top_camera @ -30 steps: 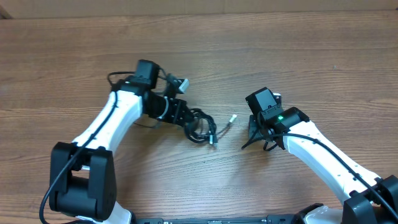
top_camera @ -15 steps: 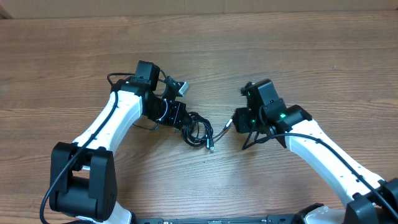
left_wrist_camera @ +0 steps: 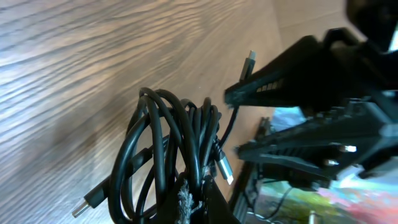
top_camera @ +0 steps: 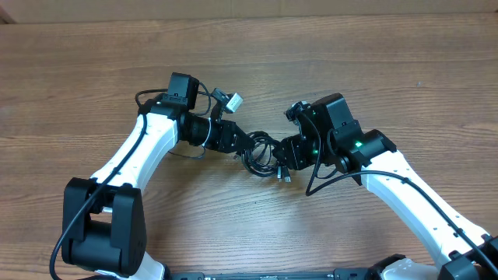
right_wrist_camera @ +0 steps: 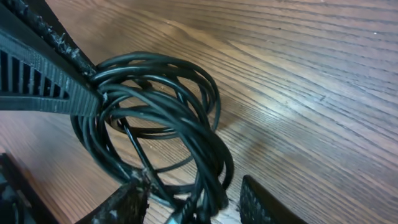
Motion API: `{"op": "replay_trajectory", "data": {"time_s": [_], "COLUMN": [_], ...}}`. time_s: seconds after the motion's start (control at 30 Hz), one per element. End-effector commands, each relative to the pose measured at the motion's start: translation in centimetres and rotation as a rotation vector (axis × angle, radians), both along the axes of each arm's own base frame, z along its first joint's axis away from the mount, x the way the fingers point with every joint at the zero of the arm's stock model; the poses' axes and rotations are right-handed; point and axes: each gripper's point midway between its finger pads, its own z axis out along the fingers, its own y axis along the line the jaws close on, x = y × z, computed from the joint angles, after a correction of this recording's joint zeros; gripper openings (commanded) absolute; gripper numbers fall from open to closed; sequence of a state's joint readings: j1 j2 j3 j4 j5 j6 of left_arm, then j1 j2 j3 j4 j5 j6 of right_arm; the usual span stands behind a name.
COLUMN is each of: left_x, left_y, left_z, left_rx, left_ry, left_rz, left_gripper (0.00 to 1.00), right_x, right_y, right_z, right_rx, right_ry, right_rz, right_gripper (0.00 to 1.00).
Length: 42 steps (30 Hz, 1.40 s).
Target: Untangle cables
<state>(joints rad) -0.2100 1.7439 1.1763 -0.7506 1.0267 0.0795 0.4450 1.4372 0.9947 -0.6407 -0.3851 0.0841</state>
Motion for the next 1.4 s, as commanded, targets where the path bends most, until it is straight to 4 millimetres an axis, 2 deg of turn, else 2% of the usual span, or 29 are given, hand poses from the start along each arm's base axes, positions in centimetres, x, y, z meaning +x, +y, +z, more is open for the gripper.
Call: {"op": "replay_trajectory", "data": {"time_s": [0.0, 0.17, 0.4, 0.53, 0.7, 0.87, 0.93, 1.07, 1.17, 1.23, 1.37], "left_x": [-0.3, -0.3, -0.3, -0.4, -0.4, -0.2, 0.3, 1.3, 1.2, 1.1, 0.9], "left_y": [-1.1, -1.1, -1.4, -1.5, -1.5, -1.3, -0.8, 0.8, 1.0, 1.0, 0.9], "left_z": [3.0, 3.3, 4.2, 4.5, 4.5, 4.0, 2.8, 0.1, -0.1, -0.1, -0.2], "left_rx": [-0.114, -0.125, -0.167, -0.185, -0.184, -0.152, -0.079, 0.108, 0.12, 0.121, 0.123], "left_ry": [-0.036, -0.039, -0.049, -0.046, -0.044, -0.051, -0.058, -0.029, -0.021, -0.019, -0.011], "left_rz": [-0.041, -0.044, -0.057, -0.062, -0.062, -0.052, -0.025, 0.063, 0.066, 0.065, 0.06], "left_gripper": [0.04, 0.04, 0.04, 0.04, 0.04, 0.04, 0.04, 0.04, 0.04, 0.04, 0.04], "right_x": [0.3, 0.2, -0.4, -0.2, 0.4, 0.7, 1.2, 1.7, 1.1, 0.9, 1.3], "right_y": [0.4, 0.3, -0.3, -0.5, -1.4, -2.0, -3.3, -10.0, -13.7, -14.4, -13.8], "right_z": [1.4, 1.2, -0.2, -0.3, -0.7, -0.9, -1.4, -2.7, -2.6, -2.5, -2.5], "right_rx": [0.024, 0.022, -0.006, -0.018, -0.067, -0.098, -0.153, -0.381, -0.5, -0.518, -0.476], "right_ry": [-0.038, -0.03, -0.005, -0.014, -0.03, -0.036, -0.024, 0.009, 0.001, -0.001, -0.001], "right_rz": [0.018, 0.018, 0.008, -0.001, -0.039, -0.069, -0.164, -0.584, -0.803, -0.85, -0.855], "right_gripper": [0.39, 0.3, 0.24, 0.23, 0.04, 0.04, 0.04, 0.04, 0.04, 0.04, 0.06]}}
